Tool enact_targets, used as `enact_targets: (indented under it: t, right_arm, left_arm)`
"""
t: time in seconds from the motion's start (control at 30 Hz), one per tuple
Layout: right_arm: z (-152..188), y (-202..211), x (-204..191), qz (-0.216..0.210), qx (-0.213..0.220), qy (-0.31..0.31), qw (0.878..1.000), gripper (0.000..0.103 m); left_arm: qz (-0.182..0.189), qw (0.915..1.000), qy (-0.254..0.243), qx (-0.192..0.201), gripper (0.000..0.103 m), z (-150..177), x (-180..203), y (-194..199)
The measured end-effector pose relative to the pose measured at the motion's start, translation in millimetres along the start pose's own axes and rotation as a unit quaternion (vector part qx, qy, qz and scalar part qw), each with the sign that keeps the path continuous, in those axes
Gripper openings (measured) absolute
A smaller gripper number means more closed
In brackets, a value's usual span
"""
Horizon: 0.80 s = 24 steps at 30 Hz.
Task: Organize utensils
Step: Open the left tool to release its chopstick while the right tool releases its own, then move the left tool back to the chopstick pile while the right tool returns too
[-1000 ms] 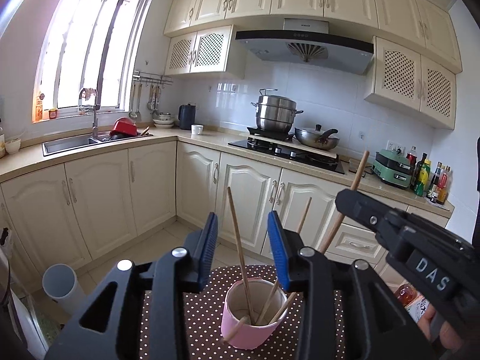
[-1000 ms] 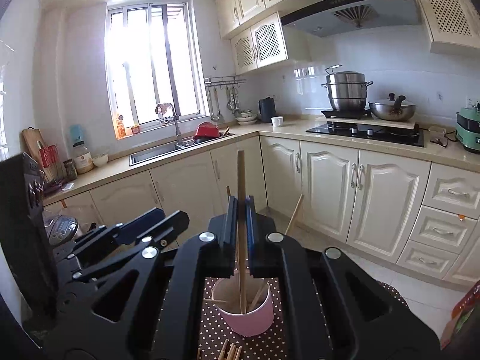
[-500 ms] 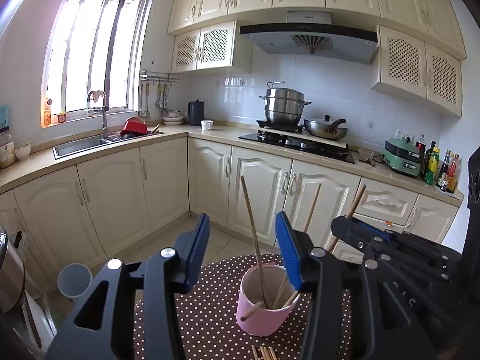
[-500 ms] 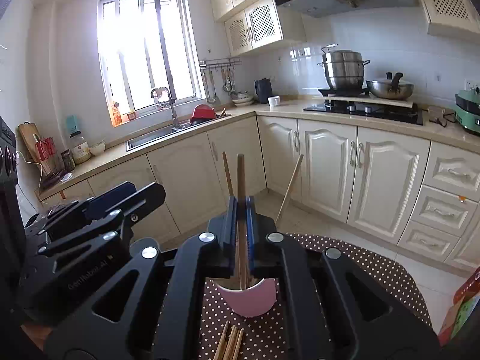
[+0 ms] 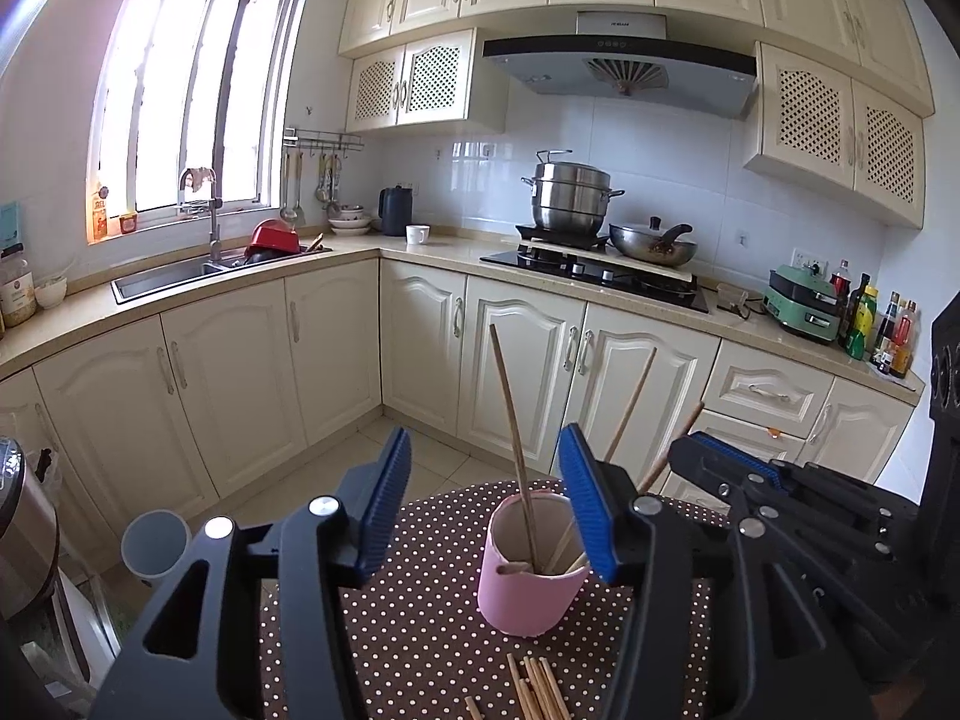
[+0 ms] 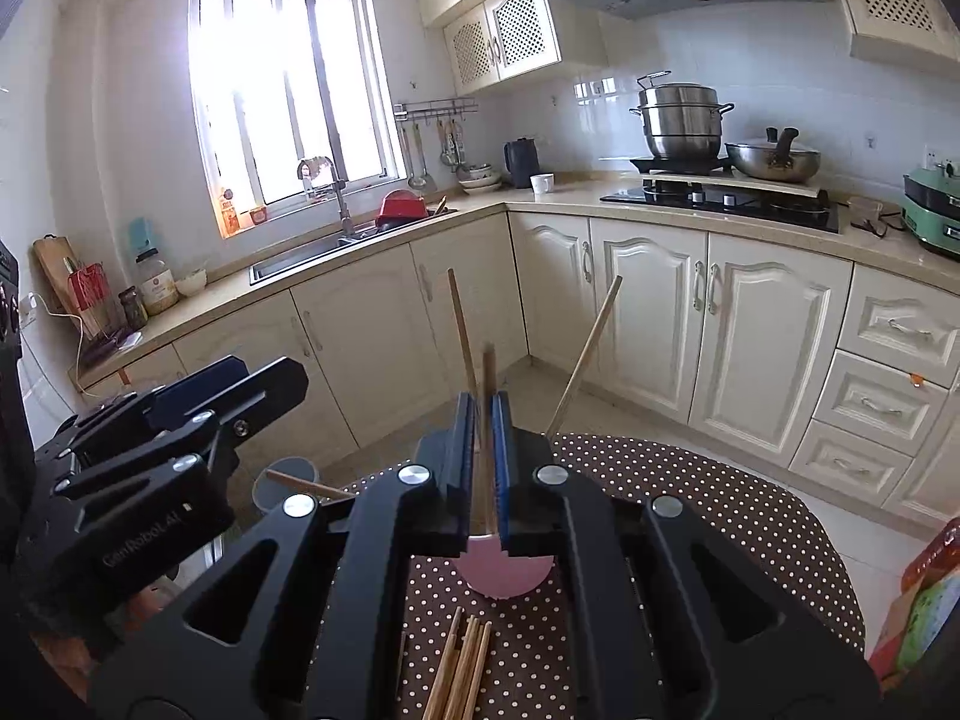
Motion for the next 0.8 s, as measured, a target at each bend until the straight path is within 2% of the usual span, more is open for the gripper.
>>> enact_targets:
  t: [0.27,0.53,0.67,0.8]
  right_arm:
    - [5.6,20.8,-1.8,0.0,0.0,-0.003,1.0,0.007]
    - [21.6,38.5,-5.1,-0.003,-0.008,0.001,1.0,0.007]
    - [35.8,42.9,-5.2,-0.007,-0.019,0.003,1.0,0.007]
    - [63.1,39.1,-1.9,-0.007,-0.046,0.005,0.999,0.007]
  left_arm:
    - [-0.001,1.0,0.004,-0.004,0.052,7.1,-3.7,22.1]
    - [0.002,0.9998,0.009,-0.02,0.053,29.0,-4.0,40.9]
    - [0.005,0.999,0.012,-0.043,0.053,49.8,-2.0,44.0]
    - [0.008,0.9964,0.02,-0.082,0.053,77.8,-1.2,37.5]
Point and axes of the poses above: each gripper's, at about its wrist camera, not at the fingertips, and y roughly against the way its jaws point, x to its right, z to its underside, the point moved 4 cm from there along -y, roughly the way its jaws point, and after that the axes turned 8 degrees about -y, right-handed, at the moved point
